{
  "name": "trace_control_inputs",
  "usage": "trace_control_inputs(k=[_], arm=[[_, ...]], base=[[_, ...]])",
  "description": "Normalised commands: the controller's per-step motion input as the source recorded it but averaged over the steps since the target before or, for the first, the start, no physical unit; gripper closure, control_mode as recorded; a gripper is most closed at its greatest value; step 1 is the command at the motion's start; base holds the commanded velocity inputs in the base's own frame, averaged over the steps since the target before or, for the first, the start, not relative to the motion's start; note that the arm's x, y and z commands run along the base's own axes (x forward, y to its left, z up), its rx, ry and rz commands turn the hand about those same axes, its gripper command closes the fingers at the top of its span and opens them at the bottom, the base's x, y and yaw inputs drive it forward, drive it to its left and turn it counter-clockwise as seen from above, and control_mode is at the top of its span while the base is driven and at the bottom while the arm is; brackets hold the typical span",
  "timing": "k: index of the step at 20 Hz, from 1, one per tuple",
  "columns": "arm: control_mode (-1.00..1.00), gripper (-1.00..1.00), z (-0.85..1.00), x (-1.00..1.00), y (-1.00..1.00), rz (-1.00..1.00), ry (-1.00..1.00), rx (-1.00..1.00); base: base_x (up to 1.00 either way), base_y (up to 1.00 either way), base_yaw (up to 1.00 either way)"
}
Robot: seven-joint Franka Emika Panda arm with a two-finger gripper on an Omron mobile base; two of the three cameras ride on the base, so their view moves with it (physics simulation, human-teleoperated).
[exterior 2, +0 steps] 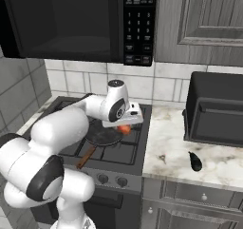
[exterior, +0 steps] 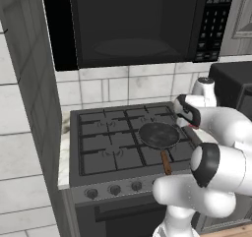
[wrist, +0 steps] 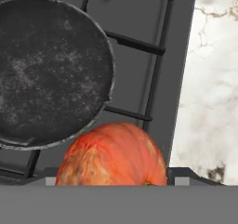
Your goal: Put the squash and eggplant in the pan. Then turn on the front right burner and set the heat to medium.
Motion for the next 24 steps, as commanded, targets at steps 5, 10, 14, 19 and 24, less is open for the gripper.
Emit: trace_control_inputs(k=[5, 10, 14, 19, 24], arm=[[-1.00, 1.00, 0.14, 0.04, 0.87, 0.07, 0.00, 0.00], [-1.00, 1.00, 0.00, 0.00, 0.52, 0.04, 0.00, 0.00], [-1.00, 1.00, 0.00, 0.17, 0.45, 0.07, 0.00, 0.00], [-1.00, 1.00, -0.07, 0.43, 0.30, 0.03, 0.00, 0.00], [-1.00, 1.00, -0.20, 0.57, 0.01, 0.00, 0.01, 0.00]], base=[[0.00, 0.00, 0.00], [0.00, 0.00, 0.00], [0.00, 0.00, 0.00], [0.00, 0.00, 0.00], [0.00, 0.00, 0.00]])
